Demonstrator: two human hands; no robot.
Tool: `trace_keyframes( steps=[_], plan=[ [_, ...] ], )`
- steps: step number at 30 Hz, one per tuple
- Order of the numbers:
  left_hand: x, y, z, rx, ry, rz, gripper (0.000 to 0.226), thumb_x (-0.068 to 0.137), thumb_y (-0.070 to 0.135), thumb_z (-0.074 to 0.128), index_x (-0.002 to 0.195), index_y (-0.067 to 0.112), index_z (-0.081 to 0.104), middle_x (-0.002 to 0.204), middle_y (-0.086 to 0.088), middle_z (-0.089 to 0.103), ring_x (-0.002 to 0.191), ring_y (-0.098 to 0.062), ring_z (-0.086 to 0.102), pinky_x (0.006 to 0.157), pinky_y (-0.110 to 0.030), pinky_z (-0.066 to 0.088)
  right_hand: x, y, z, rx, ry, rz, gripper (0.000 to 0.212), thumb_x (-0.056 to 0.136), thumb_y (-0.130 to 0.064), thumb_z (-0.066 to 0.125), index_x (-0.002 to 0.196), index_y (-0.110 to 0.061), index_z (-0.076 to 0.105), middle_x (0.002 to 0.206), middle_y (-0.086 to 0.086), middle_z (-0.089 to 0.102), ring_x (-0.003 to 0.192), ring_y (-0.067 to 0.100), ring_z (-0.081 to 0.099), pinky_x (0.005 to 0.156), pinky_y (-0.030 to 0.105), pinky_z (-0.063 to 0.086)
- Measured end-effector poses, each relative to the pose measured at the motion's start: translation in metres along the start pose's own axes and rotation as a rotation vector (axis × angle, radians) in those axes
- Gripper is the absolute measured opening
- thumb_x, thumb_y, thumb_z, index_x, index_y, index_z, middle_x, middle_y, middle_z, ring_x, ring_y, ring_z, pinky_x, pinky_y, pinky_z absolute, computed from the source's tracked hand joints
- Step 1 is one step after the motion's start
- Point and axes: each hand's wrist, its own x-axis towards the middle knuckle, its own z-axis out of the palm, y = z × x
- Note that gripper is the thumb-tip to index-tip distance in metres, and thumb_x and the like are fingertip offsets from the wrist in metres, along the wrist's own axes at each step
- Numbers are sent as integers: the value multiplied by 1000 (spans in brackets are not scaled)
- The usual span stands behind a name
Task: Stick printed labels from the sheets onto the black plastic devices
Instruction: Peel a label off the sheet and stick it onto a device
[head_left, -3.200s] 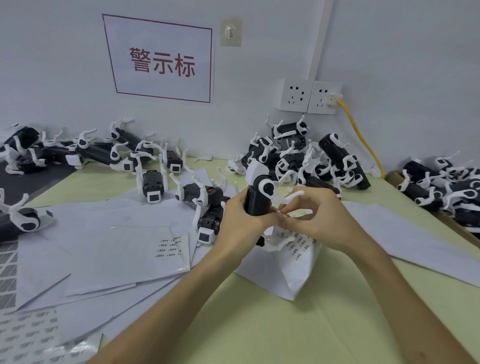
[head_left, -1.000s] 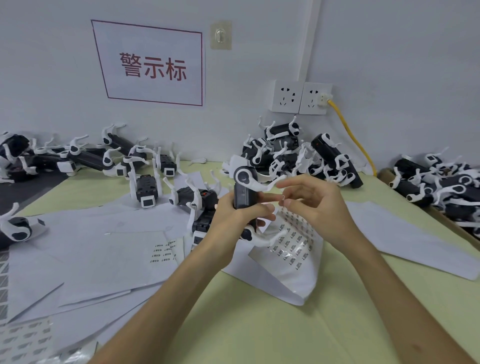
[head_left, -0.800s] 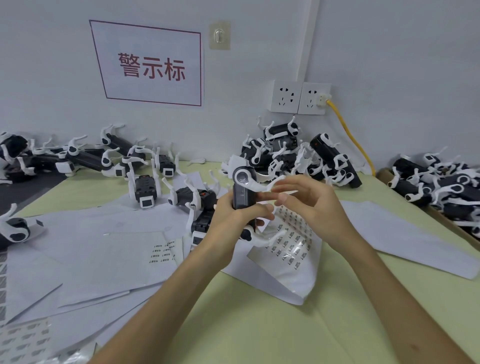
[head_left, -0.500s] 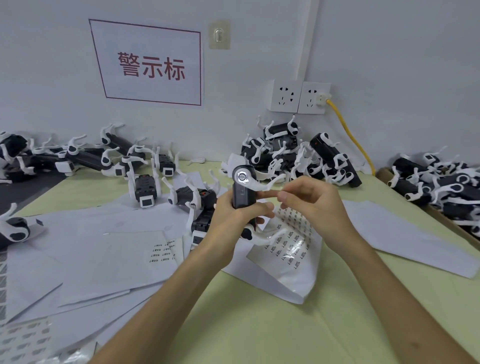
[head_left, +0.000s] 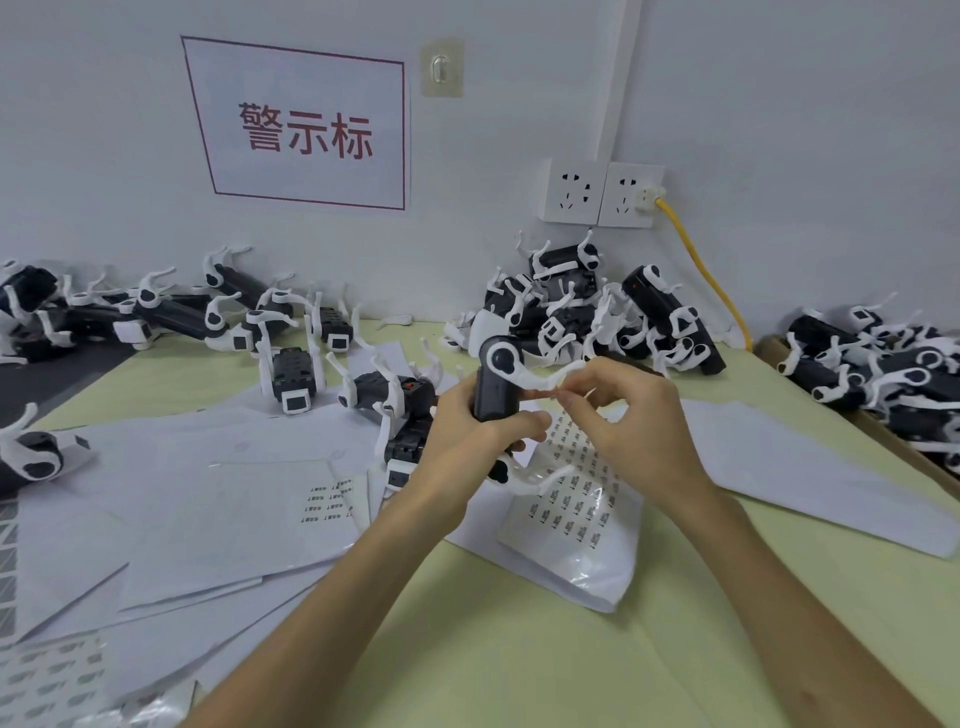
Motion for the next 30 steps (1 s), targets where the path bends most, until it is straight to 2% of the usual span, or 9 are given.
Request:
trace_keyframes(
  steps=[5, 8, 10, 14, 18, 23, 25, 27, 30],
  plan=[
    [1, -1, -1, -98, 7, -37, 39, 68, 21, 78, 105, 8, 74, 100, -12, 78, 80, -21, 70, 79, -41, 50, 1, -3, 0, 91, 20, 87, 27, 88, -24, 79, 103, -42, 65, 87, -14, 69, 70, 11, 68, 67, 19, 53],
    [2, 0, -2, -207, -30, -15, 29, 74, 15, 74, 102, 8, 74, 112, -5, 77, 80, -18, 70, 73, -31, 51, 5, -2, -2, 260, -20, 219, 10, 90, -19, 76, 97, -27, 74, 89, -6, 74, 69, 17, 71, 72, 34, 58],
    [2, 1, -3, -246, -44, -8, 35, 74, 15, 73, 107, 3, 73, 115, -2, 76, 80, -16, 70, 68, -25, 53, 6, -2, -3, 362, -32, 278, 5, 91, -15, 75, 94, -19, 77, 91, -1, 76, 74, 18, 72, 78, 38, 59],
    [1, 1, -3, -253, -57, -14, 42, 73, 14, 74, 112, -1, 70, 114, -8, 76, 78, -16, 70, 64, -23, 52, 5, -3, -1, 435, -36, 315, 7, 89, -16, 76, 96, -15, 78, 88, 2, 76, 76, 18, 71, 82, 34, 59],
    [-1, 1, -2, -251, -64, -23, 44, 72, 14, 76, 113, -1, 69, 118, -16, 73, 80, -18, 70, 69, -28, 52, 4, -5, 2, 469, -42, 338, 7, 89, -14, 75, 96, -13, 77, 93, 6, 77, 77, 17, 71, 81, 32, 58],
    [-1, 2, -2, -246, -105, -1, 13, 76, 13, 74, 83, 23, 78, 116, -6, 76, 81, -17, 70, 69, -27, 53, 3, -6, 2, 428, -13, 301, 8, 88, -13, 77, 87, -21, 76, 82, -1, 75, 68, 13, 69, 75, 28, 55],
    [-1, 3, -2, -250, -98, 0, 17, 77, 20, 77, 94, 16, 78, 117, -6, 75, 81, -16, 70, 70, -26, 53, 3, -6, 2, 413, -6, 282, 8, 88, -15, 78, 85, -22, 76, 81, -1, 74, 67, 13, 68, 74, 27, 54],
    [-2, 4, 0, -256, -78, -9, 39, 76, 38, 81, 104, 12, 76, 118, -7, 74, 82, -16, 69, 75, -30, 51, 3, -5, 3, 419, -4, 272, 8, 88, -15, 77, 86, -23, 76, 80, 0, 74, 66, 13, 68, 73, 26, 54],
    [-4, 7, 1, -252, -76, 6, 34, 79, 57, 73, 95, 28, 81, 119, -2, 75, 81, -15, 65, 81, -34, 48, 3, -5, 3, 436, -13, 255, 6, 89, -15, 76, 87, -21, 76, 78, -2, 73, 66, 12, 67, 72, 23, 54]
  ],
)
